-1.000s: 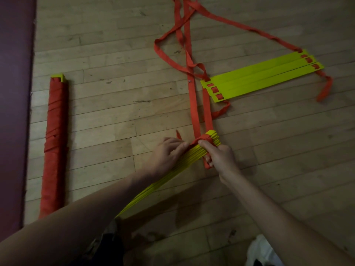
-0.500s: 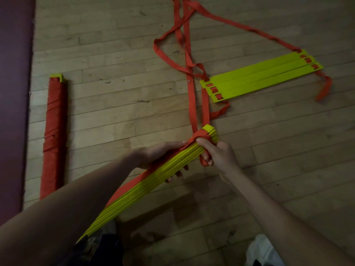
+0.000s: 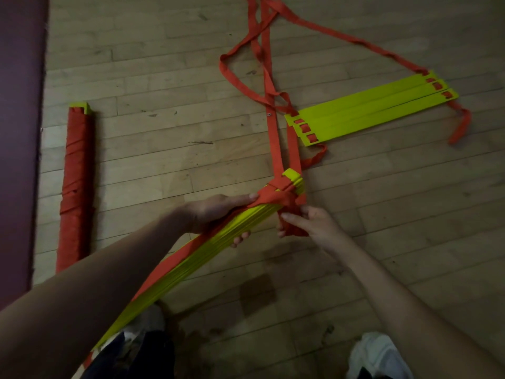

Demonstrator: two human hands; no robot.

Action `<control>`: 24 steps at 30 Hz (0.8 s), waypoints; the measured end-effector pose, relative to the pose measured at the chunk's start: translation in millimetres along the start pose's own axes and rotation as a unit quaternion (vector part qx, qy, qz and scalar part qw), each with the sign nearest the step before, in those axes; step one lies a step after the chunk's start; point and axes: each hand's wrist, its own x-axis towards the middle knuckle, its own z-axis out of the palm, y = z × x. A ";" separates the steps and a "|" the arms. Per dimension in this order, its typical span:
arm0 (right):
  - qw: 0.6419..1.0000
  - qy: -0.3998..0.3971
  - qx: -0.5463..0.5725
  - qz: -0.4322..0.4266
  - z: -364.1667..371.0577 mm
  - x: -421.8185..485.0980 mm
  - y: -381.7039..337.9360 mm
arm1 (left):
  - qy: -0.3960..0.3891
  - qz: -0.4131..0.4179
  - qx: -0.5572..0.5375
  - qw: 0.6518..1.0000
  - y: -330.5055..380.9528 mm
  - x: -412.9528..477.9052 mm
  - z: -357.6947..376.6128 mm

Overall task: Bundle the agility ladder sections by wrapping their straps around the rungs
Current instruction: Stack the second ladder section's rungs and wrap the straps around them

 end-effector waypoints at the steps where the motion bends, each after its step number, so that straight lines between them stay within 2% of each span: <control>1: 1.000 -0.002 -0.002 0.003 -0.9 0.5 0.6 | 0.003 0.004 0.001 1.000 0.0 0.0 -0.4; 5: 1.000 0.008 -0.002 0.012 1.7 0.8 9.6 | 0.007 0.020 0.025 0.999 2.7 1.7 1.4; 9: 0.998 0.019 -0.051 0.006 -0.7 -2.1 15.2 | 0.065 0.053 0.074 0.994 6.9 6.0 3.7; 16: 0.995 0.085 -0.049 0.011 1.5 -3.8 10.7 | 0.167 0.100 0.155 0.968 5.0 20.1 13.5; 18: 0.992 0.111 -0.060 0.000 3.3 -5.1 7.7 | 0.215 0.117 0.224 0.943 1.0 25.5 20.9; 21: 0.980 0.169 -0.100 -0.002 8.2 -7.9 -5.8 | 0.297 0.135 0.398 0.857 -5.4 32.5 37.1; 24: 0.967 0.216 -0.135 0.028 12.2 -7.2 -23.9 | 0.333 0.155 0.489 0.791 -7.5 34.4 49.2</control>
